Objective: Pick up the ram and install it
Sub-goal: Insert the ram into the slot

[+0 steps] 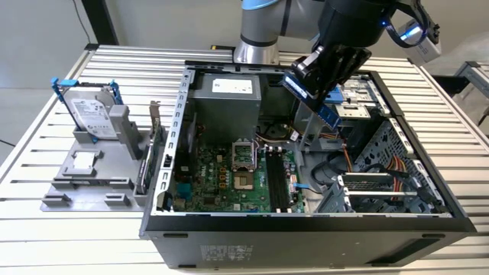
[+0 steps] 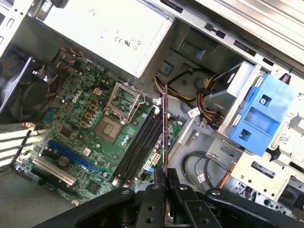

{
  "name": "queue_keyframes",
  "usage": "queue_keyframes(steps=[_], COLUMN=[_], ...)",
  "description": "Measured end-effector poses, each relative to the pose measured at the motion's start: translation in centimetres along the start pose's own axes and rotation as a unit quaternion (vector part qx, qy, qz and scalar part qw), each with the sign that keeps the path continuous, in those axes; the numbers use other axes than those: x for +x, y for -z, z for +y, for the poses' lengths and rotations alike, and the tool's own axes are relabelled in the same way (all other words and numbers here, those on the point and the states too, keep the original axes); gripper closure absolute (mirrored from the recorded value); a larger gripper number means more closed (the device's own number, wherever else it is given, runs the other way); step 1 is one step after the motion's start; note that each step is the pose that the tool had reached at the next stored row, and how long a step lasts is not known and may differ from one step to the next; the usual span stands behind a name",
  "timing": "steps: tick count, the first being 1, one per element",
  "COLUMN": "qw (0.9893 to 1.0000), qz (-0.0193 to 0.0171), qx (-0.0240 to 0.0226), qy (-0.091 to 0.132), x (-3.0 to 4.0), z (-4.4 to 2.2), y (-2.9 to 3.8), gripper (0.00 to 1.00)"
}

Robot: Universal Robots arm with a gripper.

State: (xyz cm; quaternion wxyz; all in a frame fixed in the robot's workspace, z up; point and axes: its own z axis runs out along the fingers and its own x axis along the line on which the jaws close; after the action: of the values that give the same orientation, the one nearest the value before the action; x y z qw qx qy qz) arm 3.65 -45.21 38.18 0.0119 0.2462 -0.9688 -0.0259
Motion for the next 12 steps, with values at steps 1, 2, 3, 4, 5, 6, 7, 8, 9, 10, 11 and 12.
queue_keyframes(steps=[1,2,3,4,5,6,7,8,9,10,11,12], qw=[1.0000,1.0000,1.0000,1.0000,1.0000,0.9999,0.9999,0.9999,0.9998,0.9998,0.9997,0.9997], qz=[-0.0001,-0.0002,-0.0003,-0.0004,-0.0006,-0.0007,-0.0008,-0.0009,-0.0010,-0.0011,-0.0013,-0.0014], qx=[0.0000,0.0000,-0.0001,-0.0001,-0.0001,-0.0001,-0.0002,-0.0002,-0.0002,-0.0002,-0.0002,-0.0003], qy=[-0.001,-0.003,-0.005,-0.007,-0.010,-0.012,-0.014,-0.016,-0.018,-0.021,-0.023,-0.025], x=[0.00,0.00,0.00,0.00,0.00,0.00,0.00,0.00,0.00,0.00,0.00,0.00], z=[0.00,0.00,0.00,0.00,0.00,0.00,0.00,0.00,0.00,0.00,0.00,0.00], y=[0.00,0.00,0.00,0.00,0.00,0.00,0.00,0.00,0.00,0.00,0.00,0.00], gripper=[1.00,1.00,1.00,1.00,1.00,1.00,1.00,1.00,1.00,1.00,1.00,1.00])
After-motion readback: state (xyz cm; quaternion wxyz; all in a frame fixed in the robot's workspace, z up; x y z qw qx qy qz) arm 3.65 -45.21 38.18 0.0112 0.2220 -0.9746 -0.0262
